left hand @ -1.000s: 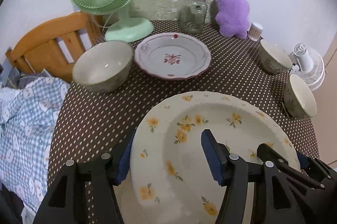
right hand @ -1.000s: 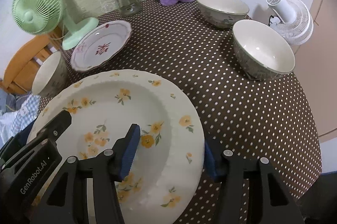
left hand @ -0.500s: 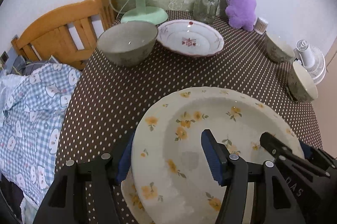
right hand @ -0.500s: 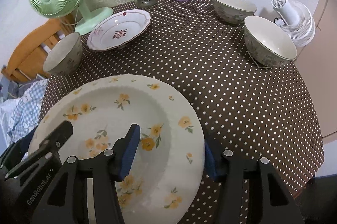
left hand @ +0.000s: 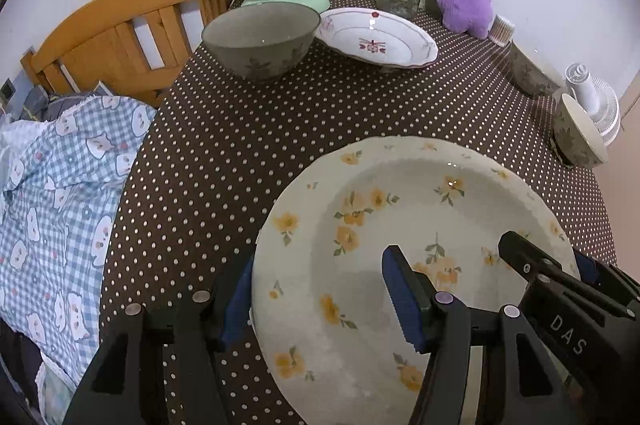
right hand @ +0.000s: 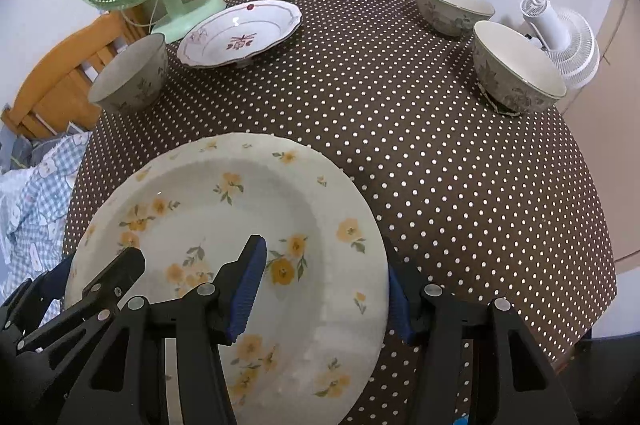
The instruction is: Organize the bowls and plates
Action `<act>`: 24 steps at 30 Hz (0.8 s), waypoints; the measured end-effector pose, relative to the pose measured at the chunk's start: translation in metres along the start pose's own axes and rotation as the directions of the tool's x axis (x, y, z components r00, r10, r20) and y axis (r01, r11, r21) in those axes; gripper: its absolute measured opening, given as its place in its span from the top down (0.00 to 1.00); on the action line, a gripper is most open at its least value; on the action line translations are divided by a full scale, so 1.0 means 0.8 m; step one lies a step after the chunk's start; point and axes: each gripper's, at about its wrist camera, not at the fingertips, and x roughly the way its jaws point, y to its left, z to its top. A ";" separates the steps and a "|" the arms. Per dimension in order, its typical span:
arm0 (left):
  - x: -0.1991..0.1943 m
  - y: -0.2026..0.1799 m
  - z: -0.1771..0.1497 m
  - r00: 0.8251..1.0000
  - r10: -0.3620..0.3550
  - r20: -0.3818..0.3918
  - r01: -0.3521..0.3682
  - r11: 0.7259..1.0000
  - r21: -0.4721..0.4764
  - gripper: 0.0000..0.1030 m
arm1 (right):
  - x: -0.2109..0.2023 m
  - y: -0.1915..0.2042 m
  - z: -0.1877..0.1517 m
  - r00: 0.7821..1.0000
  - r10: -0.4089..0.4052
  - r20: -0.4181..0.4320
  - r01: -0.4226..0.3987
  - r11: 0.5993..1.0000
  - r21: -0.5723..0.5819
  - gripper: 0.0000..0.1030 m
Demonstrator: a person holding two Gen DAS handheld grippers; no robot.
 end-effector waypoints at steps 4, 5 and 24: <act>0.006 0.002 -0.006 1.000 -0.004 -0.019 0.004 1.000 -0.002 0.40 | 0.006 0.000 -0.003 1.000 -0.010 -0.011 0.010 1.000 -0.012 0.43; 0.007 0.002 -0.006 1.000 -0.004 -0.021 0.004 1.000 -0.003 0.40 | 0.008 0.000 -0.003 1.000 -0.013 -0.016 0.013 1.000 -0.014 0.44; 0.021 -0.023 -0.015 0.997 0.070 -0.010 -0.069 0.996 0.055 0.40 | 0.029 -0.024 -0.005 0.998 -0.009 -0.058 0.010 1.000 0.012 0.44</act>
